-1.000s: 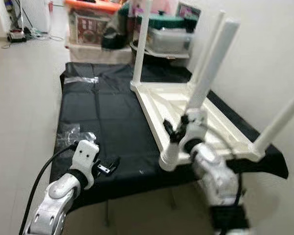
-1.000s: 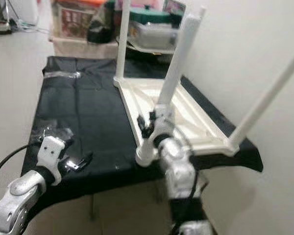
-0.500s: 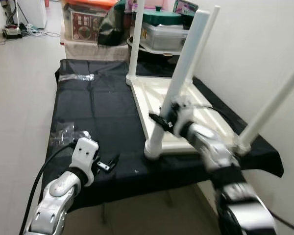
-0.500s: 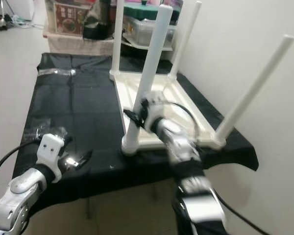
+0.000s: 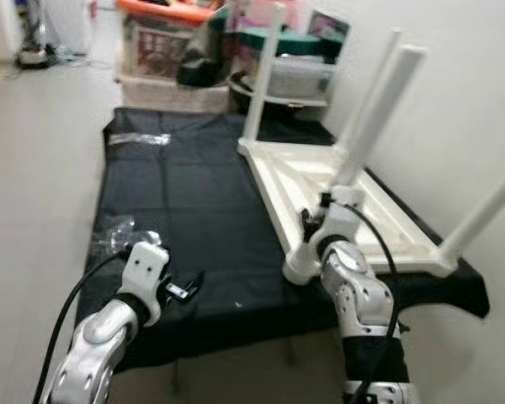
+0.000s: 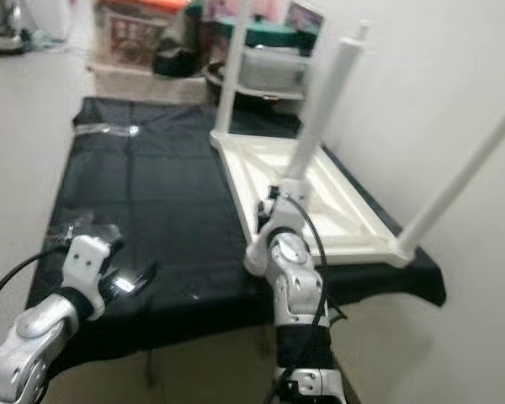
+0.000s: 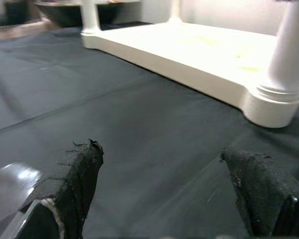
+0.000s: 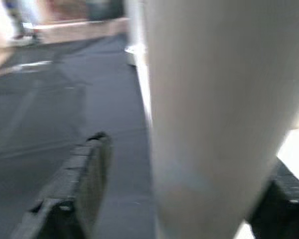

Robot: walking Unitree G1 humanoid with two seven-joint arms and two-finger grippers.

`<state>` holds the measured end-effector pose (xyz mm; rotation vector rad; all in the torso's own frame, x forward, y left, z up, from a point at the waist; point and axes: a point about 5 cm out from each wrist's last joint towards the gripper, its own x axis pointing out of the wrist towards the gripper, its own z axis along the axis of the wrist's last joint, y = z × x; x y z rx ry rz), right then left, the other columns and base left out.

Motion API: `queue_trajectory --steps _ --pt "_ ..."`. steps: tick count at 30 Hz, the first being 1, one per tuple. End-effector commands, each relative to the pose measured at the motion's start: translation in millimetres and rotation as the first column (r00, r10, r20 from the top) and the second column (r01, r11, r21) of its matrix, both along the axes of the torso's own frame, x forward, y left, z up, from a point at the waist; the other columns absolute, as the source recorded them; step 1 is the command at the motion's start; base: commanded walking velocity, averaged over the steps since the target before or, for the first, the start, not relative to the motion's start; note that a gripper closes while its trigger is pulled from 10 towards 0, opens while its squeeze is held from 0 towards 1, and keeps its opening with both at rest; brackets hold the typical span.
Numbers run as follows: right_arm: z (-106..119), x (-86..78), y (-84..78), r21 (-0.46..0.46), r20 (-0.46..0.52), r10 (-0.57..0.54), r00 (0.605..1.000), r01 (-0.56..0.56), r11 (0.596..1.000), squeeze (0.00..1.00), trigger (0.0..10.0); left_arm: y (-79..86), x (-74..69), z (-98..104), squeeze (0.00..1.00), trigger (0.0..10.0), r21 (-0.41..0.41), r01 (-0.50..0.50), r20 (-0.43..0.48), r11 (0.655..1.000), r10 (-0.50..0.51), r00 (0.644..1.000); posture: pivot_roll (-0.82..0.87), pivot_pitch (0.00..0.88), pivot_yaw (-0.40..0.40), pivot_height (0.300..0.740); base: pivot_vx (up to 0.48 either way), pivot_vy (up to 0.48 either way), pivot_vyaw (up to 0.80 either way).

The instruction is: Building children table

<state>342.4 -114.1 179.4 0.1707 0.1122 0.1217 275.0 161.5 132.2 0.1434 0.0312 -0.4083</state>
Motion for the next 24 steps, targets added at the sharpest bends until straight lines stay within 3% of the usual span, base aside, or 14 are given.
queue_trajectory --steps 1,2,5,9,13,14,15,16,19,20,21,22,23,24 --pt "12.6 9.0 4.1 -0.023 0.057 0.114 0.992 -0.113 0.993 0.0 10.0 -2.2 1.3 -5.3 0.0 10.0 0.001 0.008 -0.02 1.0 -0.008 1.0 0.12 0.0 -0.158 0.74 0.0 0.0 0.0" --pt "22.0 13.8 0.7 -0.021 0.104 0.221 0.97 -0.22 0.975 0.0 10.0 -2.3 2.0 -5.0 0.0 10.0 -0.002 0.005 -0.018 1.0 -0.005 1.0 0.12 0.0 -0.162 0.74 0.0 0.0 0.0" --pt "29.5 13.4 -1.5 -0.014 0.133 0.289 0.948 -0.289 0.957 0.0 10.0 -2.3 2.3 -4.9 0.0 10.0 -0.004 0.002 -0.016 1.0 -0.002 1.0 0.12 0.0 -0.162 0.74 0.0 0.0 0.0" --pt "25.9 -0.6 0.2 -0.137 0.146 0.719 0.679 -0.706 0.695 0.0 10.0 -5.4 -1.2 -8.2 0.0 10.0 -0.01 0.001 -0.022 1.0 -0.002 1.0 0.14 0.0 -0.179 0.74 0.0 0.0 0.0" --pt "12.2 3.1 4.9 -0.148 0.079 0.76 0.645 -0.747 0.649 0.0 10.0 -4.6 -1.5 -8.0 0.0 10.0 -0.01 -0.003 -0.022 1.0 0.003 1.0 0.15 0.0 -0.185 0.74 0.0 0.0 0.0" --pt "12.2 3.1 4.9 -0.148 0.079 0.76 0.645 -0.747 0.649 0.0 10.0 -4.6 -1.5 -8.0 0.0 10.0 -0.01 -0.003 -0.022 1.0 0.003 1.0 0.15 0.0 -0.185 0.74 0.0 0.0 0.0" --pt "2.5 9.9 9.3 -0.151 0.035 0.748 0.663 -0.736 0.66 0.0 3.4 -3.8 -1.5 -7.2 0.0 10.0 -0.01 -0.007 -0.02 1.0 0.007 1.0 0.16 0.0 -0.191 0.74 0.0 0.0 0.0" --pt "-5.1 18.7 12.2 -0.152 -0.004 0.701 0.713 -0.693 0.705 0.0 0.0 -3.2 -1.6 -6.3 0.0 10.0 -0.009 -0.011 -0.018 1.0 0.011 1.0 0.17 0.0 -0.195 0.74 0.0 0.0 0.0" --pt "-10.2 26.7 13.1 -0.153 -0.035 0.632 0.774 -0.629 0.762 0.0 0.0 -2.5 -1.9 -5.5 0.0 10.0 -0.009 -0.015 -0.016 1.0 0.014 1.0 0.17 0.0 -0.194 0.74 0.0 0.0 0.0" --pt "-14.1 38.0 5.5 -0.149 -0.066 0.471 0.88 -0.475 0.867 0.0 0.0 -1.7 -2.5 -5.2 0.0 10.0 -0.008 -0.017 -0.015 1.0 0.017 1.0 0.17 0.0 -0.192 0.74 0.0 0.0 0.0" --pt "-27.8 48.1 -39.3 -0.121 -0.16 -0.088 0.983 0.069 0.99 0.0 0.0 -0.6 -4.5 -6.1 0.0 10.0 -0.006 -0.017 -0.019 1.0 0.017 1.0 0.16 0.0 -0.188 0.74 0.0 0.0 0.0" --pt "-27.8 48.1 -39.3 -0.121 -0.16 -0.088 0.983 0.069 0.99 0.0 0.0 -0.6 -4.5 -6.1 0.0 10.0 -0.006 -0.017 -0.019 1.0 0.017 1.0 0.16 0.0 -0.188 0.74 0.0 0.0 0.0" --pt "-34.9 44.9 -57.3 -0.121 -0.211 -0.281 0.936 0.26 0.958 0.0 0.0 -0.4 -5.3 -6.2 0.0 10.0 -0.006 -0.017 -0.02 1.0 0.017 1.0 0.16 0.0 -0.186 0.74 0.0 0.0 0.0" --pt "-34.9 44.9 -57.3 -0.121 -0.211 -0.281 0.936 0.26 0.958 0.0 0.0 -0.4 -5.3 -6.2 0.0 10.0 -0.006 -0.017 -0.02 1.0 0.017 1.0 0.16 0.0 -0.186 0.74 0.0 0.0 0.0"
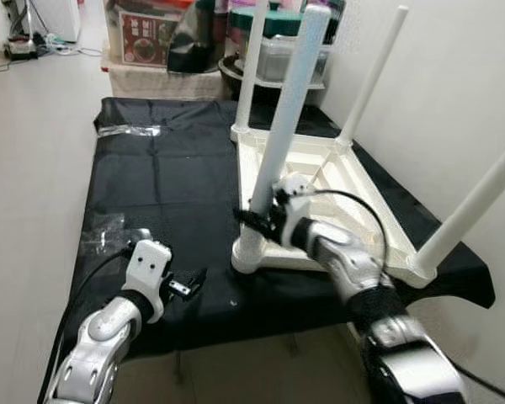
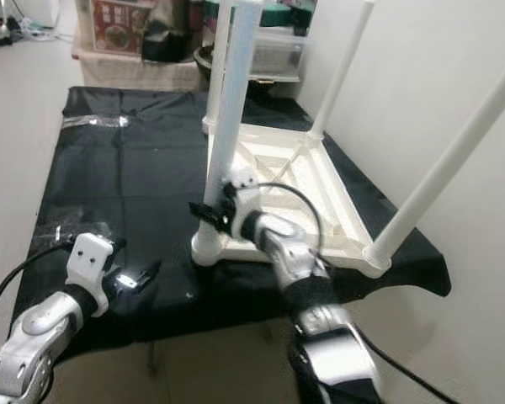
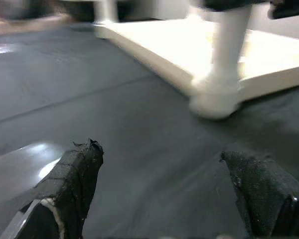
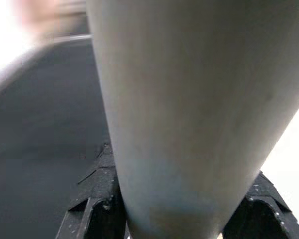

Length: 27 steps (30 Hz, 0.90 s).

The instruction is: Building children table

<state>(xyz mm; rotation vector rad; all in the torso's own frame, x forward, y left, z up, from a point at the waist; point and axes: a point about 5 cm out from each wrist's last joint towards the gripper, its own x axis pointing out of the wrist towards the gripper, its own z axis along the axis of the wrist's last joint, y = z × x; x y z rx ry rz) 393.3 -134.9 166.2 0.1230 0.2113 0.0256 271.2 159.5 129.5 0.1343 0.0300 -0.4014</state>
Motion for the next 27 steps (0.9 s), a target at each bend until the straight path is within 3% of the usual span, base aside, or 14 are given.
queue_trajectory --steps 1,2,6,8,9,10,12,13,18,19,23,24,25,27 --pt "-30.5 -15.0 -54.7 -0.059 -0.147 -0.348 0.926 0.343 0.938 0.0 0.0 1.7 -2.1 -3.5 0.0 10.0 0.003 -0.009 -0.021 1.0 0.009 1.0 0.16 0.0 -0.185 0.74 0.0 0.0 0.0" --pt "-38.6 -27.1 -65.4 -0.07 -0.164 -0.439 0.883 0.433 0.899 0.0 0.0 1.8 -2.4 -3.8 0.0 10.0 0.002 -0.008 -0.022 1.0 0.008 1.0 0.15 0.0 -0.18 0.74 0.0 0.0 0.0" --pt "-46.5 -46.8 -72.2 -0.089 -0.168 -0.508 0.845 0.5 0.862 0.0 0.0 1.7 -2.9 -4.3 0.0 10.0 0.002 -0.005 -0.025 1.0 0.005 1.0 0.14 0.0 -0.172 0.74 0.0 0.0 0.0" --pt "-46.5 -46.8 -72.2 -0.089 -0.168 -0.508 0.845 0.5 0.862 0.0 0.0 1.7 -2.9 -4.3 0.0 10.0 0.002 -0.005 -0.025 1.0 0.005 1.0 0.14 0.0 -0.172 0.74 0.0 0.0 0.0" --pt "-50.3 -57.6 -63.0 -0.111 -0.197 -0.477 0.856 0.464 0.879 0.0 0.0 1.2 -3.0 -5.0 0.0 10.0 0.003 -0.001 -0.029 1.0 0.001 1.0 0.13 0.0 -0.164 0.74 0.0 0.0 0.0" --pt "-49.3 -63.8 -49.3 -0.105 -0.202 -0.388 0.899 0.374 0.921 0.0 10.0 0.4 -3.0 -5.7 0.0 10.0 0.002 0.003 -0.032 1.0 -0.003 0.999 0.12 0.0 -0.157 0.74 0.0 0.0 0.0" --pt "-41.5 -64.4 -29.3 -0.029 -0.134 -0.272 0.953 0.27 0.962 0.0 10.0 -0.9 -2.5 -6.6 0.0 10.0 0.002 0.011 -0.037 1.0 -0.011 0.999 0.11 0.0 -0.153 0.74 0.0 0.0 0.0" --pt "-33.8 -60.5 -28.2 -0.005 -0.083 -0.264 0.961 0.265 0.964 1.0 10.0 -1.3 -2.3 -6.6 0.0 10.0 0.002 0.013 -0.037 1.0 -0.013 0.999 0.11 0.0 -0.153 0.74 0.0 0.0 0.0" --pt "-17.5 -49.2 -25.0 0.046 -0.029 -0.172 0.985 0.173 0.984 1.0 10.0 -1.7 -1.0 -5.8 0.0 10.0 0.003 0.014 -0.035 1.0 -0.014 0.999 0.12 0.0 -0.158 0.74 0.0 0.0 0.0" --pt "-4.8 -41.9 -21.1 0.087 0.017 -0.062 0.998 0.06 0.994 0.0 10.0 -1.4 -0.4 -5.3 0.0 10.0 0.002 0.012 -0.034 1.0 -0.012 0.999 0.12 0.0 -0.159 0.74 0.0 0.0 0.0" --pt "-4.8 -41.9 -21.1 0.087 0.017 -0.062 0.998 0.06 0.994 0.0 10.0 -1.4 -0.4 -5.3 0.0 10.0 0.002 0.012 -0.034 1.0 -0.012 0.999 0.12 0.0 -0.159 0.74 0.0 0.0 0.0" --pt "10.1 -36.4 -18.9 0.11 0.088 0.066 0.994 -0.076 0.991 0.0 10.0 -1.0 -0.2 -5.3 0.0 10.0 0.002 0.01 -0.033 1.0 -0.01 0.999 0.12 0.0 -0.159 0.74 0.0 0.0 0.0" --pt "10.1 -36.4 -18.9 0.11 0.088 0.066 0.994 -0.076 0.991 0.0 10.0 -1.0 -0.2 -5.3 0.0 10.0 0.002 0.01 -0.033 1.0 -0.01 0.999 0.12 0.0 -0.159 0.74 0.0 0.0 0.0" --pt "31.5 -33.6 -3.1 0.035 0.233 0.503 0.832 -0.524 0.851 0.0 10.0 -1.6 0.1 -5.5 0.0 10.0 0.002 0.005 -0.03 1.0 -0.005 1.0 0.15 0.0 -0.179 0.74 0.0 0.0 0.0"
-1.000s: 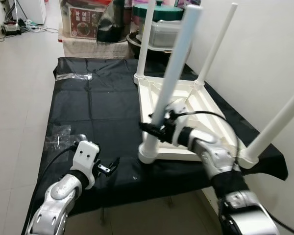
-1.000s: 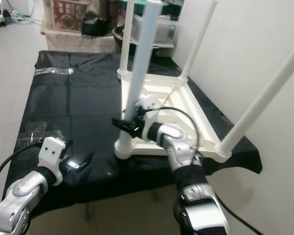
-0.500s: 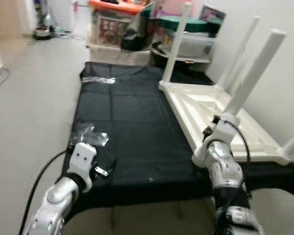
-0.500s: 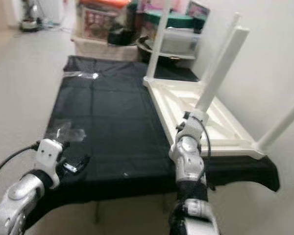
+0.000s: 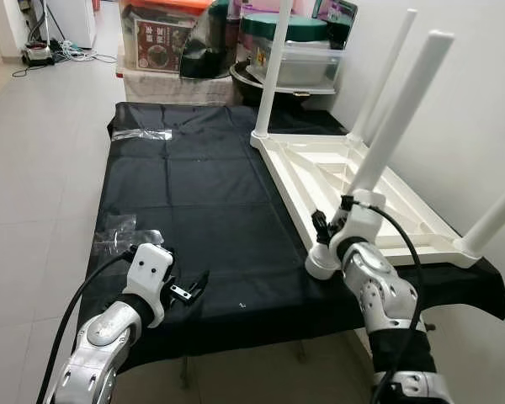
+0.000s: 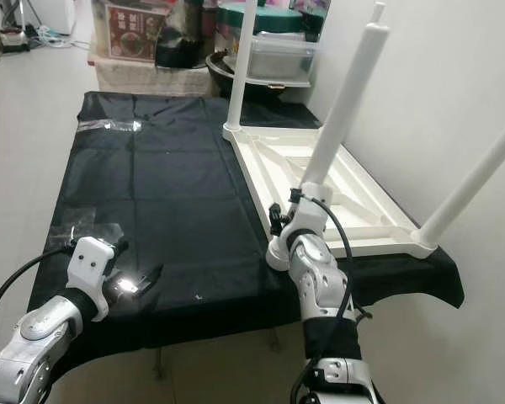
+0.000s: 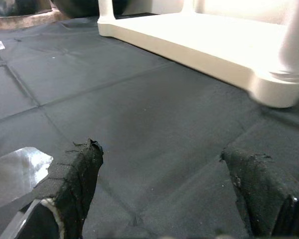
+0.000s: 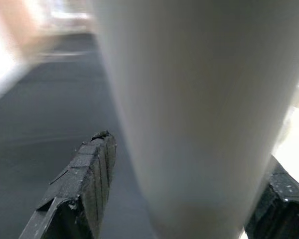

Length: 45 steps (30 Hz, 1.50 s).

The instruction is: Building children table

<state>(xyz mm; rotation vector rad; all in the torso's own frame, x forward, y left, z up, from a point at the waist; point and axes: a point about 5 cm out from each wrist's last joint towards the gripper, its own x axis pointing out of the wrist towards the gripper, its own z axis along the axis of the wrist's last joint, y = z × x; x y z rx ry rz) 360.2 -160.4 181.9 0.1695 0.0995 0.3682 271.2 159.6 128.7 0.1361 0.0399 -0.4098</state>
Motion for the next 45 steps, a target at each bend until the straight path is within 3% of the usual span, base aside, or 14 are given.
queue_trajectory --steps 1,6,9,16,17,23,27,33,36,37,38,42,43,45 --pt "15.8 -0.4 22.3 0.006 0.098 0.212 0.972 -0.213 0.977 0.0 10.0 -1.7 0.2 -4.8 0.0 10.0 -0.002 -0.002 -0.02 1.0 0.002 1.0 0.15 0.0 -0.179 0.74 0.0 0.0 0.0" --pt "-5.8 1.8 62.9 -0.069 0.03 0.483 0.875 -0.48 0.875 0.0 10.0 -2.3 1.1 -3.2 0.0 10.0 -0.004 -0.012 -0.012 1.0 0.012 1.0 0.17 0.0 -0.196 0.74 0.0 0.0 0.0" --pt "-12.7 9.1 78.4 -0.102 0.006 0.476 0.879 -0.473 0.875 0.0 4.2 -1.5 0.2 -2.5 0.0 10.0 -0.002 -0.016 -0.01 1.0 0.016 1.0 0.19 0.0 -0.204 0.74 0.0 0.0 0.0" --pt "-13.7 22.9 77.6 -0.171 -0.012 0.392 0.92 -0.388 0.906 0.0 3.3 2.2 -1.9 -3.3 0.0 10.0 0.001 -0.028 -0.01 1.0 0.028 1.0 0.19 0.0 -0.209 0.74 0.0 0.0 0.0" --pt "-11.3 27.0 71.0 -0.159 0.004 0.313 0.95 -0.308 0.938 0.0 0.0 1.7 -1.9 -3.7 0.0 10.0 0.0 -0.029 -0.011 1.0 0.029 1.0 0.18 0.0 -0.21 0.74 0.0 0.0 0.0" --pt "-11.9 36.0 47.7 -0.137 -0.012 0.033 0.999 -0.034 0.99 0.0 0.0 0.2 -1.9 -4.8 0.0 10.0 -0.003 -0.029 -0.014 1.0 0.029 0.999 0.17 0.0 -0.207 0.74 0.0 0.0 0.0" --pt "-48.0 13.8 -30.4 -0.246 -0.115 -0.687 0.718 0.649 0.72 0.0 0.0 -2.4 -3.1 -7.3 0.0 10.0 -0.008 -0.023 -0.02 1.0 0.023 1.0 0.14 0.0 -0.19 0.74 0.0 0.0 0.0" --pt "-70.2 -18.6 -39.8 -0.309 -0.167 -0.769 0.618 0.708 0.636 0.0 0.0 -2.3 -2.8 -8.1 0.0 10.0 -0.006 -0.018 -0.023 1.0 0.018 1.0 0.13 0.0 -0.176 0.74 0.0 0.0 0.0" --pt "-68.5 -33.8 -36.1 -0.281 -0.168 -0.734 0.659 0.681 0.676 0.0 10.0 -3.1 -1.4 -8.2 0.0 10.0 -0.003 -0.006 -0.024 1.0 0.006 1.0 0.11 0.0 -0.164 0.74 0.0 0.0 0.0" --pt "-68.5 -33.8 -36.1 -0.281 -0.168 -0.734 0.659 0.681 0.676 0.0 10.0 -3.1 -1.4 -8.2 0.0 10.0 -0.003 -0.006 -0.024 1.0 0.006 1.0 0.11 0.0 -0.164 0.74 0.0 0.0 0.0" --pt "-57.1 -32.6 -32.6 -0.23 -0.115 -0.689 0.715 0.656 0.719 1.0 10.0 -3.6 -0.4 -8.1 0.0 10.0 -0.001 -0.001 -0.024 1.0 0.001 1.0 0.11 0.0 -0.163 0.74 0.0 0.0 0.0" --pt "-42.0 -25.8 -26.1 -0.179 -0.061 -0.615 0.787 0.597 0.782 1.0 10.0 -4.2 0.7 -7.5 0.0 10.0 0.001 0.003 -0.022 1.0 -0.003 1.0 0.11 0.0 -0.163 0.74 0.0 0.0 0.0" --pt "-18.0 -10.5 -17.3 -0.094 0.024 -0.473 0.881 0.473 0.876 0.0 10.0 -4.2 1.5 -7.0 0.0 10.0 0.001 0.003 -0.02 1.0 -0.003 1.0 0.11 0.0 -0.163 0.74 0.0 0.0 0.0" --pt "-0.1 0.2 -10.9 -0.044 0.093 -0.347 0.933 0.352 0.935 0.0 10.0 -4.0 1.8 -6.8 0.0 10.0 0.001 0.002 -0.019 1.0 -0.002 1.0 0.11 0.0 -0.164 0.74 0.0 0.0 0.0"
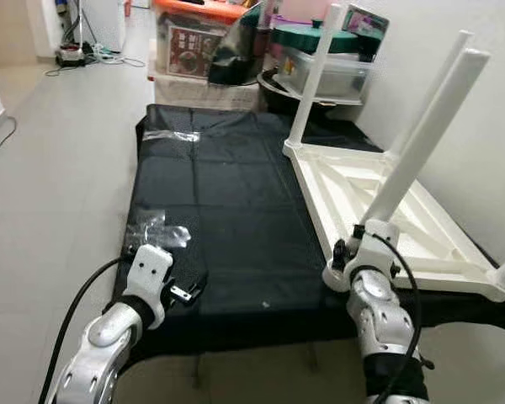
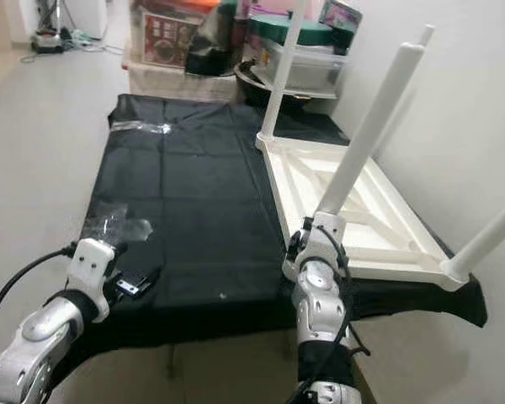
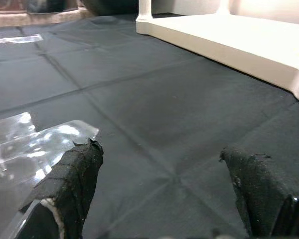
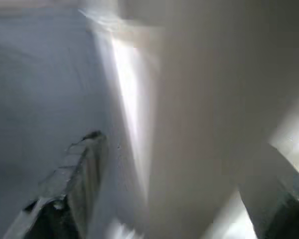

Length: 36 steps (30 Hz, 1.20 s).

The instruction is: Building children table

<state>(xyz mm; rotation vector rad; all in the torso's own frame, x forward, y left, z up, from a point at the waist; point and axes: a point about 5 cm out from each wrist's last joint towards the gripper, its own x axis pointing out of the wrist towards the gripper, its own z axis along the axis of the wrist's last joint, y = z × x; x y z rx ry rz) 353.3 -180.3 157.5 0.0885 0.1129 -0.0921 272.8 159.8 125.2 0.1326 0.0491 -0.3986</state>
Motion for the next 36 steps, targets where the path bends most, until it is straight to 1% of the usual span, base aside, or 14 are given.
queue_trajectory --steps 1,12,13,15,16,22,26,28,29,30,31,33,34,36 --pt "35.5 14.7 10.1 0.016 0.177 0.19 0.966 -0.196 0.981 0.0 10.0 -4.4 -0.1 -3.6 0.0 10.0 0.002 0.013 -0.01 1.0 -0.013 1.0 0.11 0.0 -0.166 0.74 0.0 0.0 0.0" --pt "32.3 30.1 10.5 -0.061 0.123 0.524 0.843 -0.521 0.852 0.0 10.0 -2.4 1.3 -2.1 0.0 10.0 0.005 0.001 -0.002 1.0 -0.001 1.0 0.14 0.0 -0.185 0.74 0.0 0.0 0.0" --pt "28.1 28.7 23.4 -0.059 0.105 0.631 0.768 -0.629 0.775 0.0 3.6 -2.5 1.9 -1.3 0.0 10.0 0.006 0.001 0.002 1.0 -0.001 1.0 0.16 0.0 -0.193 0.74 0.0 0.0 0.0" --pt "25.8 27.4 32.0 -0.058 0.1 0.706 0.701 -0.704 0.707 0.0 3.6 -2.6 2.3 -0.8 0.0 10.0 0.007 0.001 0.004 1.0 -0.001 1.0 0.16 0.0 -0.193 0.74 0.0 0.0 0.0" --pt "24.7 24.1 41.4 -0.044 0.109 0.776 0.622 -0.777 0.629 0.0 0.0 -1.9 2.3 -0.2 0.0 10.0 0.008 0.0 0.006 1.0 0.0 1.0 0.16 0.0 -0.196 0.74 0.0 0.0 0.0" --pt "20.8 13.7 64.7 -0.027 0.143 0.881 0.45 -0.888 0.458 0.0 0.0 1.4 -1.0 -0.2 0.0 10.0 0.012 -0.006 0.006 1.0 0.006 1.0 0.17 0.0 -0.2 0.74 0.0 0.0 0.0" --pt "16.0 23.4 61.9 -0.047 0.127 0.771 0.625 -0.772 0.634 0.0 0.0 1.8 -2.1 -0.3 0.0 10.0 0.013 -0.007 0.005 1.0 0.007 1.0 0.17 0.0 -0.197 0.74 0.0 0.0 0.0" --pt "10.0 35.4 50.6 -0.086 0.076 0.517 0.853 -0.511 0.855 0.0 0.0 1.9 -2.6 -0.5 0.0 10.0 0.013 -0.008 0.004 1.0 0.008 1.0 0.17 0.0 -0.197 0.74 0.0 0.0 0.0" --pt "10.0 35.4 50.6 -0.086 0.076 0.517 0.853 -0.511 0.855 0.0 0.0 1.9 -2.6 -0.5 0.0 10.0 0.013 -0.008 0.004 1.0 0.008 1.0 0.17 0.0 -0.197 0.74 0.0 0.0 0.0" --pt "0.9 38.5 24.4 -0.052 0.013 0.188 0.982 -0.187 0.981 0.0 0.0 2.1 -3.0 -0.6 0.0 10.0 0.013 -0.009 0.003 1.0 0.009 1.0 0.16 0.0 -0.194 0.74 0.0 0.0 0.0" --pt "-9.9 33.5 2.0 -0.075 -0.059 -0.08 0.995 0.076 0.994 0.0 0.0 2.0 -3.2 -0.8 0.0 10.0 0.012 -0.009 0.003 1.0 0.009 1.0 0.16 0.0 -0.194 0.74 0.0 0.0 0.0" --pt "-9.9 33.5 2.0 -0.075 -0.059 -0.08 0.995 0.076 0.994 0.0 0.0 2.0 -3.2 -0.8 0.0 10.0 0.012 -0.009 0.003 1.0 0.009 1.0 0.16 0.0 -0.194 0.74 0.0 0.0 0.0" --pt "-27.2 5.5 -21.4 -0.147 -0.096 -0.386 0.917 0.37 0.917 0.0 0.0 0.6 -3.9 -1.5 0.0 10.0 0.007 -0.008 0.001 1.0 0.008 1.0 0.15 0.0 -0.18 0.74 0.0 0.0 0.0" --pt "-27.2 5.5 -21.4 -0.147 -0.096 -0.386 0.917 0.37 0.917 0.0 0.0 0.6 -3.9 -1.5 0.0 10.0 0.007 -0.008 0.001 1.0 0.008 1.0 0.15 0.0 -0.18 0.74 0.0 0.0 0.0"
